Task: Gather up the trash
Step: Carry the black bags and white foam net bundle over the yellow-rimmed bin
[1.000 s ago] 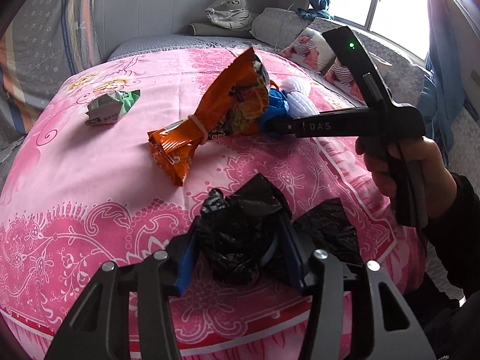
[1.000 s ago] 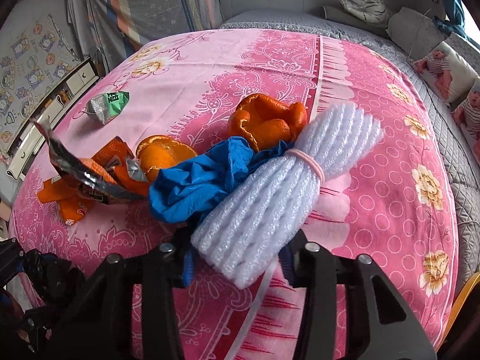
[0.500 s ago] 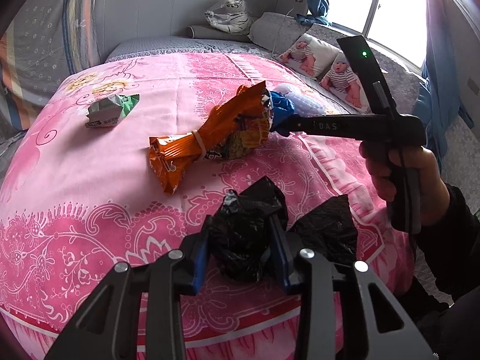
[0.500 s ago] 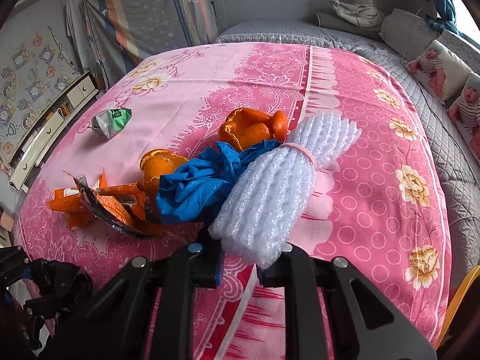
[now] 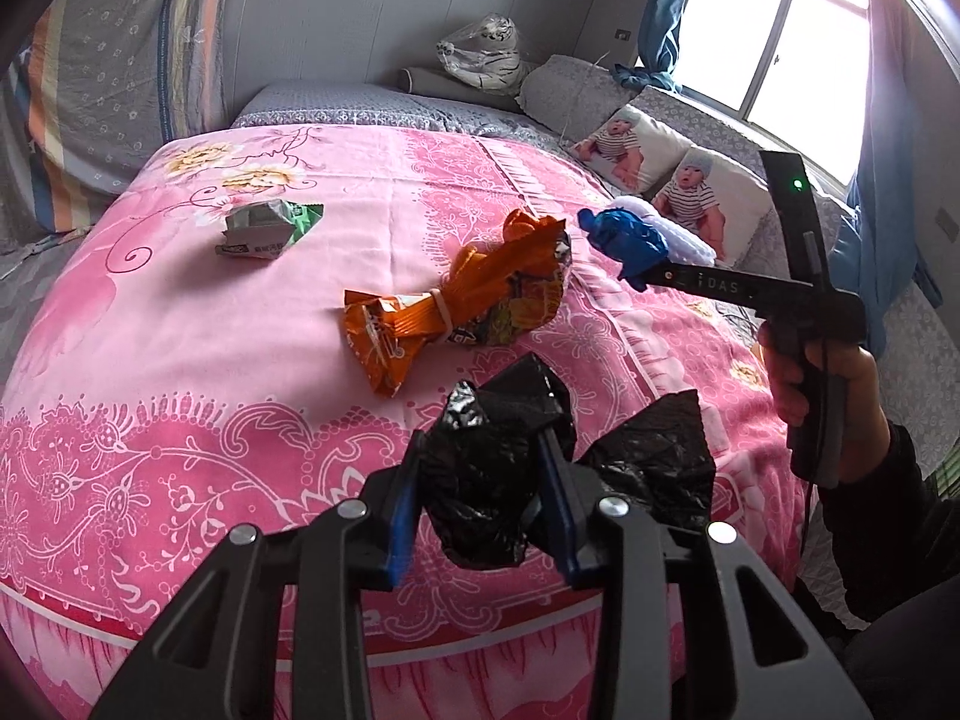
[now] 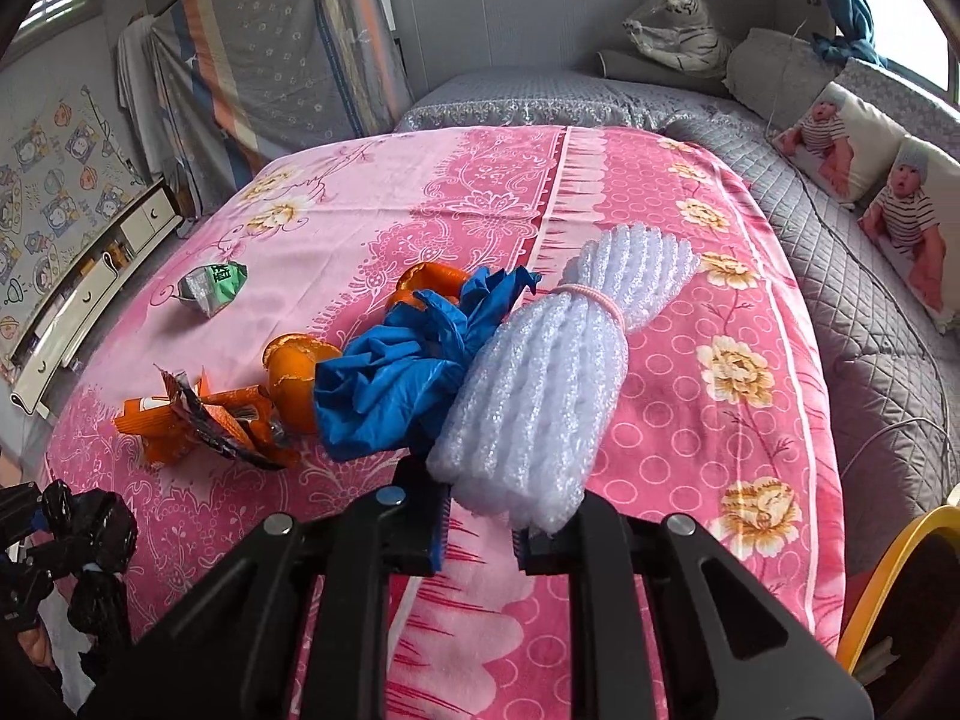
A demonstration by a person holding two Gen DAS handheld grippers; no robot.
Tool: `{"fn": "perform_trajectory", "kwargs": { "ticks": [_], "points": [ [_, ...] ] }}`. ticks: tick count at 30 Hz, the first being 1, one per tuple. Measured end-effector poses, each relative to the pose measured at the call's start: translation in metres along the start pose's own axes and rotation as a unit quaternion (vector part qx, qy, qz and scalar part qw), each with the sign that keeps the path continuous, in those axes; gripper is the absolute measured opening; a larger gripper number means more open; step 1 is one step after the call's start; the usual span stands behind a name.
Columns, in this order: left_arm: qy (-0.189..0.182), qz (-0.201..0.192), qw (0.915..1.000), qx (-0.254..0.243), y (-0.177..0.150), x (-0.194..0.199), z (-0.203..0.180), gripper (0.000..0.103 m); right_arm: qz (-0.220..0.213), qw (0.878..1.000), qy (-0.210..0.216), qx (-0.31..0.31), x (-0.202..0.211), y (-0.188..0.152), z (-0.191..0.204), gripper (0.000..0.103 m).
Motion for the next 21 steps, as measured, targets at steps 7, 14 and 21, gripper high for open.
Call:
{"fn": "perform_trajectory", "kwargs": {
  "ticks": [7,14,21],
  "points": [
    [0.019,-0.016,0.9994,0.022,0.008,0.014,0.012,0.033,-0.031,0.999,-0.007,-0.015,0.022,0.003,-0.02,0.015],
    [0.034,-0.025,0.9987,0.027,0.023,0.018,0.012,0.033,-0.057,0.998,0.001,-0.033,0.039,0.003,-0.033,0.015],
    [0.041,-0.039,0.9984,0.007,0.045,0.016,-0.006,0.033,-0.074,0.997,-0.005,-0.037,0.055,0.002,-0.046,0.015]
  ]
}}
Point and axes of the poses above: each gripper's, at about its wrist camera, not at the fingertips, and x roughly against the way its jaws point, z to its left, y to its top, the point moved 6 cm from there along -x, roughly the way its jaws point, and after that the axes turned 2 degrees about y, right-handed, at the moved point
